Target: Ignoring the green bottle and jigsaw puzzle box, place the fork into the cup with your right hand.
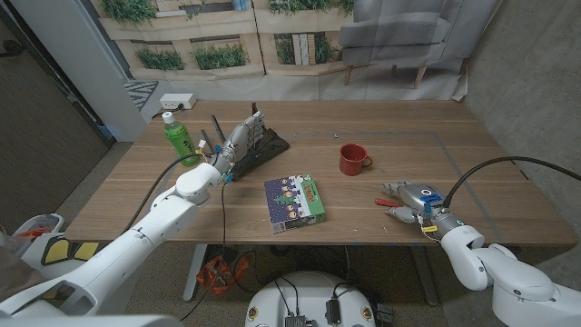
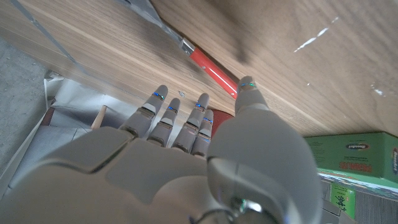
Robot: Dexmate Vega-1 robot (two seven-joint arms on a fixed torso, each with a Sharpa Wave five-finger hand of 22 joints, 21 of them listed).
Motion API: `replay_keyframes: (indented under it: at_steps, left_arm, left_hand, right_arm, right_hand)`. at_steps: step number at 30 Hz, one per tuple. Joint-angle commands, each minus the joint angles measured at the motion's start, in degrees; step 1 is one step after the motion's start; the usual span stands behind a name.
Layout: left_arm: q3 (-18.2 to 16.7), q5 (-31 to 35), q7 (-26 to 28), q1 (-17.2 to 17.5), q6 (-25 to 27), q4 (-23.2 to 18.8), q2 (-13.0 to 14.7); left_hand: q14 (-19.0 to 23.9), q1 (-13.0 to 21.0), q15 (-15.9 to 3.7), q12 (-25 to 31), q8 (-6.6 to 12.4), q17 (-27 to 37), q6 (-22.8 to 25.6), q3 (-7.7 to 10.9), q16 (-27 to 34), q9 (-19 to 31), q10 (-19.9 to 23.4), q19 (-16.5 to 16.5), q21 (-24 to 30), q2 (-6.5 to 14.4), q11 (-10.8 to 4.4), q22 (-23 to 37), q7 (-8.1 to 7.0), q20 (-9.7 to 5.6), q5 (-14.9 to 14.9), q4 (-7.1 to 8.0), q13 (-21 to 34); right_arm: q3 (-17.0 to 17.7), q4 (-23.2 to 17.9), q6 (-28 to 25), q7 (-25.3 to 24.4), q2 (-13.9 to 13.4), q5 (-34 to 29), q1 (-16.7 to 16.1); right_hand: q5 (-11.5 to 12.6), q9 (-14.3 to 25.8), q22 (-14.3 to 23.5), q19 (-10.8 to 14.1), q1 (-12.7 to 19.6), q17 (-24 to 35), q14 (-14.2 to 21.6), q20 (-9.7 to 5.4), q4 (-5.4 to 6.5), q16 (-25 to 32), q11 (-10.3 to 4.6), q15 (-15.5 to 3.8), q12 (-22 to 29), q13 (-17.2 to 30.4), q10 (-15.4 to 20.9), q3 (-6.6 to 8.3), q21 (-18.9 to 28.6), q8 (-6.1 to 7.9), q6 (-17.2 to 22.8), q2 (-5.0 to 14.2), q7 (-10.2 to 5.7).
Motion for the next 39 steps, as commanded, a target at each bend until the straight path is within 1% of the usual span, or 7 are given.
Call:
replay_keyframes:
  at_steps: [1,11,15,21,22,27,39]
  left_arm:
    - [0.1,-0.2,-0.3,-0.2,-0.3,0.6,-0.2]
    - [-0.2,-0.2,0.1,0.4,-0.2,0.0,0.1]
    - [-0.1,-0.1,0.2,0.4,-0.2,-0.1,0.0]
    - [-0.1,0.0,0.3,0.6,-0.2,-0.4,0.1]
    - [-0.1,-0.1,0.4,0.7,-0.2,-0.5,0.1]
    - [-0.2,0.0,0.6,1.0,-0.2,-0.9,0.2]
    - [-0.8,-0.2,1.6,2.5,0.0,-2.6,0.9]
  left_hand:
    - [-2.0,0.1,0.18,0.0,0.22,0.1,0.1,-0.02,0.2,0.2,0.4,-0.3,0.3,0.4,-0.2,0.3,-0.07,0.31,0.0,-0.17,0.3]
    - [-1.9,0.0,0.13,0.0,0.22,0.1,0.1,-0.05,0.2,0.2,0.4,-0.3,0.3,0.4,0.02,0.3,-0.13,0.3,0.0,-0.17,0.3]
    - [-1.9,0.0,0.17,0.0,0.21,0.1,0.1,-0.07,0.2,0.2,0.6,-0.3,0.3,0.4,0.05,0.3,-0.14,0.3,0.0,-0.17,0.3]
    - [-1.9,0.0,0.16,0.0,0.23,0.1,0.1,-0.08,0.2,0.2,0.6,-0.3,0.3,0.4,-0.03,0.3,-0.12,0.28,0.0,-0.17,0.3]
    - [-2.0,0.0,0.17,0.0,0.22,0.1,0.1,-0.08,0.2,0.2,0.5,-0.3,0.4,0.4,-0.03,0.3,-0.13,0.3,0.0,-0.17,0.3]
    - [-1.9,0.0,0.16,0.0,0.22,0.1,0.1,-0.09,0.2,0.2,0.5,-0.3,0.3,0.4,-0.08,0.3,-0.11,0.3,0.0,-0.17,0.3]
    - [-1.9,0.0,0.19,0.1,0.21,0.1,0.1,-0.12,0.2,0.2,0.7,-0.3,0.3,0.4,-0.19,0.3,-0.12,0.31,0.0,-0.17,0.3]
  right_arm:
    - [-1.5,0.8,0.5,1.4,1.3,-0.8,1.7]
    - [-2.0,1.4,1.1,1.6,1.9,-1.0,2.2]
    - [-1.9,1.5,1.2,1.5,1.9,-1.0,2.2]
    - [-2.0,1.8,1.3,1.0,2.2,-1.2,2.0]
    - [-2.0,1.9,1.3,0.9,2.2,-1.3,1.9]
    - [-2.1,2.0,1.7,1.3,2.2,-0.9,2.0]
    - [-2.1,2.2,1.8,1.1,1.9,-1.1,1.8]
  right_hand:
    - [-0.3,0.2,0.4,0.4,0.9,0.3,0.1,-0.22,0.18,0.3,-0.01,-9.93,-0.3,-0.1,-0.5,0.42,0.1,0.18,0.2,0.22,0.01]
    - [-0.3,0.2,0.4,0.1,1.5,0.3,-0.1,-0.32,0.11,0.2,-0.01,-9.93,-0.5,-0.2,-0.3,0.59,0.0,-0.04,0.0,0.52,0.18]
    - [-0.4,0.2,0.3,0.2,1.9,0.4,0.2,-0.34,0.11,0.4,0.27,-9.94,-0.2,-0.3,1.0,0.69,0.0,-0.15,0.0,0.77,0.24]
    - [-0.4,0.2,0.3,0.2,2.4,0.5,0.5,-0.54,0.07,0.6,0.14,-9.98,0.2,-0.3,2.3,0.77,0.0,-0.16,0.4,0.95,0.22]
    - [-0.5,0.2,0.3,0.2,2.6,0.5,0.5,-0.59,0.06,0.6,0.21,-9.96,0.5,-0.3,3.2,0.78,0.0,-0.15,0.5,1.0,0.16]
    - [-0.5,0.2,0.3,0.2,2.8,0.6,0.6,-0.71,0.13,0.7,0.03,-9.92,0.7,-0.4,4.1,0.78,0.0,-0.02,1.2,1.15,-0.17]
    - [-0.6,0.2,0.4,0.0,3.1,0.7,0.2,-1.09,0.43,0.7,-0.02,-9.93,1.1,-0.4,6.0,0.86,-0.1,0.04,2.0,1.83,0.22]
